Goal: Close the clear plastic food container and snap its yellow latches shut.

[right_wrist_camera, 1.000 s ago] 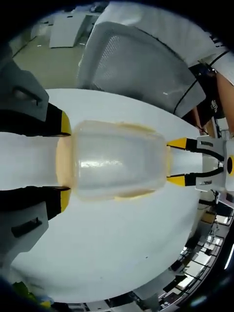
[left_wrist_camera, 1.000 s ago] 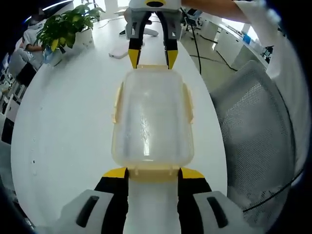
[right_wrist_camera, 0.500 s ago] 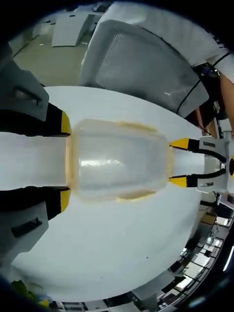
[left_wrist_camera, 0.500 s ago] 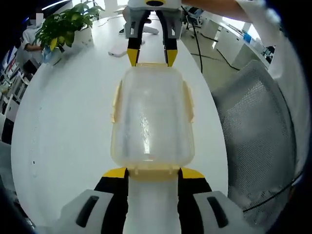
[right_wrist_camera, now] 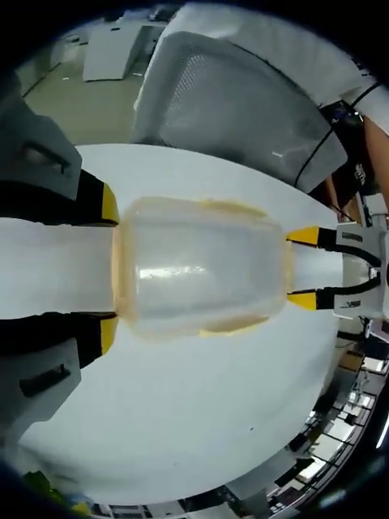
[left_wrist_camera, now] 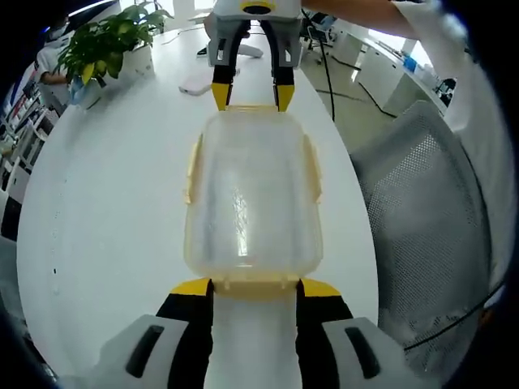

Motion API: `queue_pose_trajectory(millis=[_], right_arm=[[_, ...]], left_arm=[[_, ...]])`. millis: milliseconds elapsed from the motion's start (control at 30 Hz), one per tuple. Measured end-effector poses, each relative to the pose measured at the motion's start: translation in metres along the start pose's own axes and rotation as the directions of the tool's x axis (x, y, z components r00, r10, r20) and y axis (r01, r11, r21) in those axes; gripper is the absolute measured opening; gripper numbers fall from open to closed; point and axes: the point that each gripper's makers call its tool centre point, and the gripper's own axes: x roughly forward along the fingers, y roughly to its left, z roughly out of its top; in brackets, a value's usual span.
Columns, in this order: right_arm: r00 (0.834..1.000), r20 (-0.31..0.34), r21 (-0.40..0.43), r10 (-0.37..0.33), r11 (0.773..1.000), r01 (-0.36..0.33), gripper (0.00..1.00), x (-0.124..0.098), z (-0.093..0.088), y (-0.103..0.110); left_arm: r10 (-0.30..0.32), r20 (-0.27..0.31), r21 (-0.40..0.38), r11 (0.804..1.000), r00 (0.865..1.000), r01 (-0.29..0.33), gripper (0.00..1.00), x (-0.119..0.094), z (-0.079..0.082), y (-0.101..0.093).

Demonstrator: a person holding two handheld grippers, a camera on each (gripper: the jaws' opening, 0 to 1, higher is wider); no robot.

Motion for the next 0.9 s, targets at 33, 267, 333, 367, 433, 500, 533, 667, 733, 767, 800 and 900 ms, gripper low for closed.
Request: queue_pose_trajectory(millis=[33,267,333,367,433,500,533,667,733,767,800,900], right_arm=[[1.0,-0.001,0.008,0.002,1.0,-0.002,0.44,0.0,0.0,0.001],[1.0,-0.016,0.059,-0.004,0.998,0.005,0.52,-0.001,-0.01,0.002],[1.0,-0.018,0.073,-0.006,0.997,0.008,0.52,-0.002,-0.013,0.002],[1.0,-0.018,0.096,-0.009,0.995,0.01,0.51,-0.005,-0.017,0.004],[1.0,-0.012,0.115,-0.017,0.993,0.019,0.5,-0.007,-0.021,0.005],[0.998,0.008,0.148,-0.07,0.987,0.068,0.42,-0.011,-0.021,0.001],[0.995,0.034,0.158,-0.095,0.983,0.089,0.39,-0.013,-0.019,0.0],[0.979,0.122,0.295,-0.164,0.948,0.122,0.41,-0.023,-0.013,0.0],[0.972,0.157,0.324,-0.176,0.939,0.117,0.38,-0.025,-0.011,0.003],[0.97,0.149,0.327,-0.19,0.936,0.133,0.37,-0.027,-0.014,0.002],[0.966,0.146,0.333,-0.212,0.93,0.154,0.37,-0.029,-0.016,0.001],[0.953,0.172,0.382,-0.25,0.909,0.169,0.39,-0.033,-0.014,-0.001]], left_arm=[[0.0,0.002,0.0,1.0,1.0,0.0,0.35,0.0,0.0,0.0],[0.015,0.002,-0.019,1.0,1.0,-0.015,0.5,-0.003,-0.005,0.001],[0.029,-0.003,-0.05,0.998,1.0,-0.029,0.57,-0.004,-0.011,0.003],[0.035,-0.003,-0.061,0.998,0.999,-0.035,0.57,-0.005,-0.015,0.003],[0.038,-0.008,-0.081,0.996,0.999,-0.038,0.55,-0.007,-0.023,0.0],[0.033,-0.013,-0.109,0.993,0.999,-0.034,0.55,-0.01,-0.031,-0.005],[0.004,-0.015,-0.148,0.989,1.0,-0.006,0.54,-0.013,-0.038,-0.014],[0.076,0.079,-0.262,0.964,0.994,-0.053,0.54,-0.024,-0.038,-0.011],[0.101,0.108,-0.316,0.947,0.989,-0.062,0.54,-0.029,-0.038,-0.012],[0.099,0.114,-0.304,0.951,0.989,-0.06,0.53,-0.03,-0.038,-0.014],[0.109,0.127,-0.312,0.948,0.986,-0.065,0.52,-0.032,-0.037,-0.016],[0.142,0.157,-0.343,0.936,0.977,-0.081,0.49,-0.032,-0.034,-0.014]])
